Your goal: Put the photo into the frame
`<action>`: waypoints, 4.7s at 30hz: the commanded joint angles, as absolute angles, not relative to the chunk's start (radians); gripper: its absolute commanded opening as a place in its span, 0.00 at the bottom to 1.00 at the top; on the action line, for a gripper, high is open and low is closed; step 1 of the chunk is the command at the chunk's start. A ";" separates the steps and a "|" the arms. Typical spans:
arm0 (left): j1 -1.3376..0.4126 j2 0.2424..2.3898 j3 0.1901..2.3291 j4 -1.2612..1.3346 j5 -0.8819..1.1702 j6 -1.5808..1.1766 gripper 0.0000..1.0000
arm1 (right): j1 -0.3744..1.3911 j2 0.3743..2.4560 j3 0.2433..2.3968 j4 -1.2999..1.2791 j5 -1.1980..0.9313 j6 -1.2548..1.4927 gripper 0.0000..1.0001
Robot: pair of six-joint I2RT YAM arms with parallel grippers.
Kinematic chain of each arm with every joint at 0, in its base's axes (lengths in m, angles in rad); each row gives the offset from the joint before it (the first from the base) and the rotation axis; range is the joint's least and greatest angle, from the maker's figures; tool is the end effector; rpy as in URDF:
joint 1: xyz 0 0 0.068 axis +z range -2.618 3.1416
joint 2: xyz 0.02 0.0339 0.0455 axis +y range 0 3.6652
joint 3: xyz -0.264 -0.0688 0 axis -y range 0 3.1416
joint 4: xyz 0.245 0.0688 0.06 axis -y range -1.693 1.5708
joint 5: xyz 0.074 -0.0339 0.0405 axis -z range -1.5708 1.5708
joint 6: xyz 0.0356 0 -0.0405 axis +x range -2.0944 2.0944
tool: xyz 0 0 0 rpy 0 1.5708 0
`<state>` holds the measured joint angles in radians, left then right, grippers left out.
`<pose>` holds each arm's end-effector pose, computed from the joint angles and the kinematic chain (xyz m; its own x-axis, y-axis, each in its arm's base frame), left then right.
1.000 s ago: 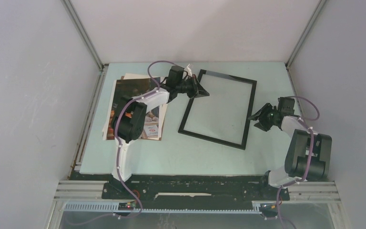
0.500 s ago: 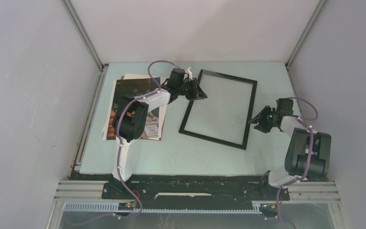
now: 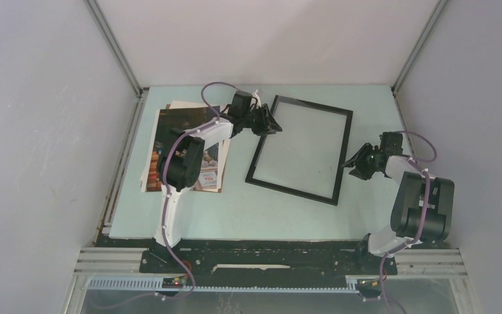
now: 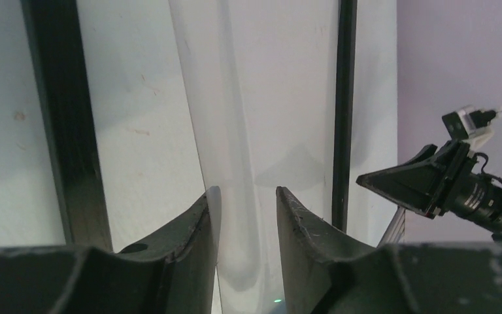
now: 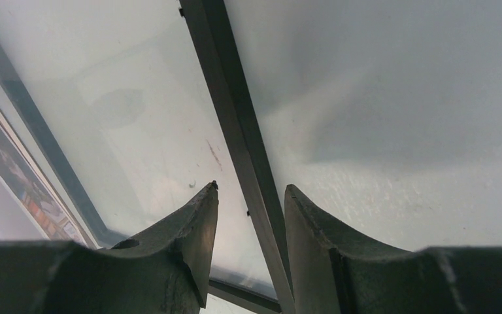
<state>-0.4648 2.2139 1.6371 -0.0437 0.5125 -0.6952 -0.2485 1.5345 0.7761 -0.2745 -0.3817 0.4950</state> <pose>0.4408 -0.2406 0.1804 -0.8778 -0.1843 -0.4421 0.2409 0.6279 -0.7401 0.2789 -0.0571 0.1605 -0.7119 0.6355 -0.2989 0.4335 0.7325 0.5249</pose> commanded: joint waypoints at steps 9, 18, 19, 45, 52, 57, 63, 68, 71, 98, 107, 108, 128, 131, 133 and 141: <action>-0.407 2.370 1.863 -0.006 0.579 -0.834 0.41 | -0.241 1.642 0.896 -0.235 -0.384 0.511 0.50; -0.409 2.407 1.878 0.069 0.595 -0.825 0.34 | -0.242 1.740 0.982 -0.225 -0.380 0.532 0.50; -0.410 2.416 1.890 0.064 0.594 -0.824 0.33 | -0.241 1.754 0.992 -0.224 -0.381 0.533 0.50; -0.475 2.217 1.656 0.368 0.668 -0.670 0.00 | -0.261 1.853 1.061 -0.165 -0.446 0.574 0.48; -0.488 2.177 1.583 0.474 0.707 -0.700 0.00 | -0.259 1.861 1.066 -0.158 -0.444 0.575 0.45; -0.491 2.161 1.543 0.514 0.709 -0.737 0.00 | -0.261 1.869 1.066 -0.159 -0.438 0.574 0.42; -0.488 2.177 1.554 0.539 0.732 -0.845 0.00 | -0.261 1.885 1.065 -0.149 -0.447 0.578 0.37; -0.475 2.243 1.611 0.536 0.731 -1.079 0.00 | -0.262 1.885 1.066 -0.146 -0.446 0.575 0.37; -0.474 2.230 1.595 0.584 0.722 -1.156 0.00 | -0.261 1.890 1.066 -0.146 -0.446 0.576 0.37; -0.471 2.180 1.748 0.281 0.590 -1.260 0.00 | -0.264 1.897 1.065 -0.133 -0.463 0.577 0.27; -0.479 2.228 1.713 0.555 0.723 -1.318 0.00 | -0.268 1.888 1.066 -0.141 -0.464 0.575 0.27; -0.479 2.229 1.702 0.585 0.732 -1.320 0.00 | -0.267 1.888 1.066 -0.141 -0.463 0.575 0.27; -0.518 2.227 1.592 0.877 0.655 -1.679 0.00 | -0.269 1.871 1.065 -0.158 -0.455 0.570 0.34; -0.521 2.219 1.564 0.891 0.591 -1.732 0.00 | -0.271 1.873 1.057 -0.146 -0.465 0.574 0.34; -0.523 2.219 1.567 0.891 0.569 -1.749 0.00 | -0.274 1.873 1.053 -0.142 -0.463 0.576 0.34; -0.525 2.246 1.559 0.892 0.522 -1.761 0.00 | -0.281 1.864 1.049 -0.142 -0.467 0.577 0.35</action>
<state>-0.5198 2.2448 1.5665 0.8360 0.5644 -1.7287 -0.2741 1.8793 1.0412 -0.1516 -0.4732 0.5747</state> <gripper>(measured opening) 0.003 0.347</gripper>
